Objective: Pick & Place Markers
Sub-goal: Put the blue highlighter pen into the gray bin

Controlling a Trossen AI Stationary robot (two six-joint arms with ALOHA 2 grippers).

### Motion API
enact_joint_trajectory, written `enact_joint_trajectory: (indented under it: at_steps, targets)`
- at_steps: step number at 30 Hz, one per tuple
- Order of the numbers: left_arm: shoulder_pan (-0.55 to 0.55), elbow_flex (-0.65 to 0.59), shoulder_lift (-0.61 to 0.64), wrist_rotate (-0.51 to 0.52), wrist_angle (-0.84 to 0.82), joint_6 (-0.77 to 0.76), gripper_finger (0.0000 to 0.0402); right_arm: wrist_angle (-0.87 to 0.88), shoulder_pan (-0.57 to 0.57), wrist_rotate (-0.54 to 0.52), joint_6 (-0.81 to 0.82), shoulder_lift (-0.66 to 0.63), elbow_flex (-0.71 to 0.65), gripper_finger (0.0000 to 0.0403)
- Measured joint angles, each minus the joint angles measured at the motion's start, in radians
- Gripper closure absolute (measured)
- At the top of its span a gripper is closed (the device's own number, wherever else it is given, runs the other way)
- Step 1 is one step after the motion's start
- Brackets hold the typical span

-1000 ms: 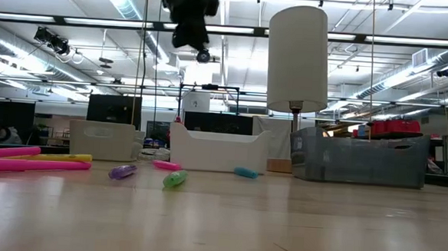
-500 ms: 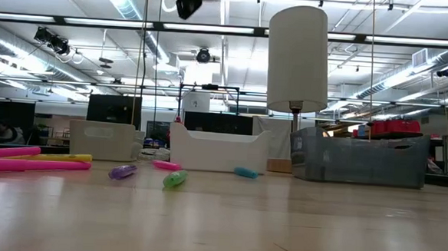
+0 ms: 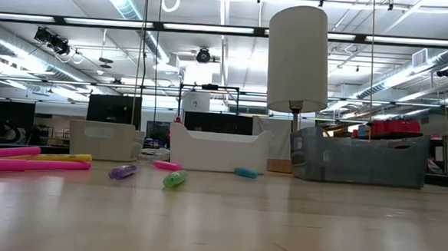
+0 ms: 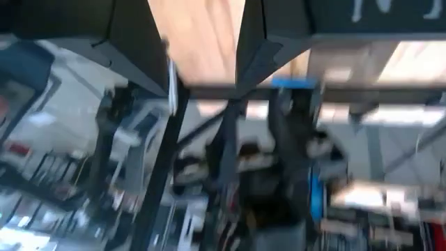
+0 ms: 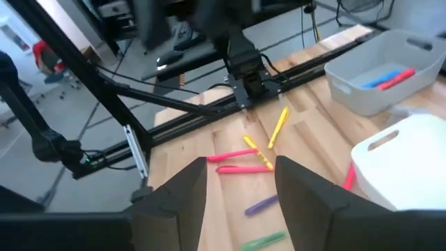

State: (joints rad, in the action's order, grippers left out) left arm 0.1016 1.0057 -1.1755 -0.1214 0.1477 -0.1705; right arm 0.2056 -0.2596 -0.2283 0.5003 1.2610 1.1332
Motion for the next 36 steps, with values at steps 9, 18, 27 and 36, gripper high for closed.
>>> enact_joint_trajectory:
  at_steps: [9,18,27,36]
  targets:
    - [0.049,-0.137,0.0,0.036,0.233,-0.008,0.023,0.001,0.0,0.001,0.085,0.0,0.0,0.0231]
    - [0.048,-0.138,0.0,0.035,0.214,-0.084,0.023,0.325,0.0,-0.016,0.567,0.0,0.0,0.0231]
    - [0.048,-0.137,0.0,0.035,0.212,-0.088,0.023,0.649,0.001,0.071,0.887,0.001,0.0,0.0231]
    - [0.048,-0.137,0.0,0.035,0.209,-0.089,0.023,0.89,-0.005,0.198,1.03,0.001,0.0,0.0231]
